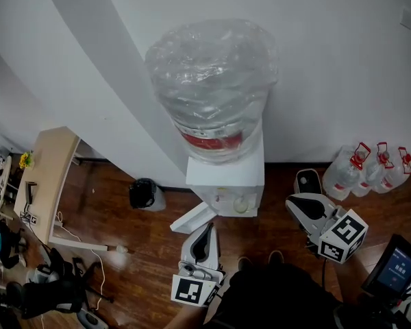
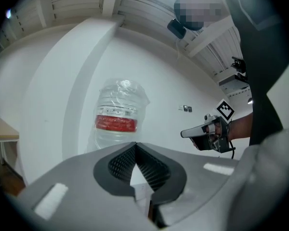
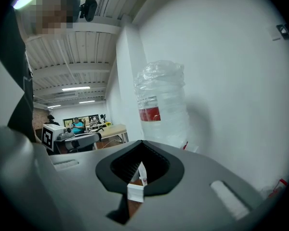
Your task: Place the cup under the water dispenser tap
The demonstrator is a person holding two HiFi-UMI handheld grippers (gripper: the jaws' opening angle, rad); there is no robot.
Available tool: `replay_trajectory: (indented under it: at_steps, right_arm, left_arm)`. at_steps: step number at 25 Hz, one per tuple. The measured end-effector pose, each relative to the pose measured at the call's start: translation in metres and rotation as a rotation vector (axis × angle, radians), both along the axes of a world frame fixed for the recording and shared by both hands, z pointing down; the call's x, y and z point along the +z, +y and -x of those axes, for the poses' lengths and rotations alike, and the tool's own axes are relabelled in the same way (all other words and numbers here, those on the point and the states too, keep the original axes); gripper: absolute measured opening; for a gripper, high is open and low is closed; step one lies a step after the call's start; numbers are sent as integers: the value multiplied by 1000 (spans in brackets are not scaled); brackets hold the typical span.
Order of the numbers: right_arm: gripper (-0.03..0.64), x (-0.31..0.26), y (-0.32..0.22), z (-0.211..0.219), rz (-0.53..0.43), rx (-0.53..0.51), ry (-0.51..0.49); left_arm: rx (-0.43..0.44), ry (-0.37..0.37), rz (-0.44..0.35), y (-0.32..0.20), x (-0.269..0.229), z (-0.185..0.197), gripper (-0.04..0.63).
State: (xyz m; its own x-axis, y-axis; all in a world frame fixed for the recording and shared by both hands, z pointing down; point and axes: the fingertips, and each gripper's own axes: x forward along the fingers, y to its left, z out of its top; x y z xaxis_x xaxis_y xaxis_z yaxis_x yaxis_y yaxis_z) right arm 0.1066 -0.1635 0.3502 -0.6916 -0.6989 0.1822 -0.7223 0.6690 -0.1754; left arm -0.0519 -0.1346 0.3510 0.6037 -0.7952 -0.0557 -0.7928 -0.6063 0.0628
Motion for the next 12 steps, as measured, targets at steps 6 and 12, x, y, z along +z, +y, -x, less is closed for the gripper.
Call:
replay_trajectory:
  at_steps: [6,12]
  right_arm:
    - [0,-3,-5,-1,-13,-16,-4]
    - [0,-2,-7,0,-13,-33,-3]
  left_arm:
    - [-9,0,-13,1,-3,-1,0]
    - [-16,-4,-35,2,-10,-7,0]
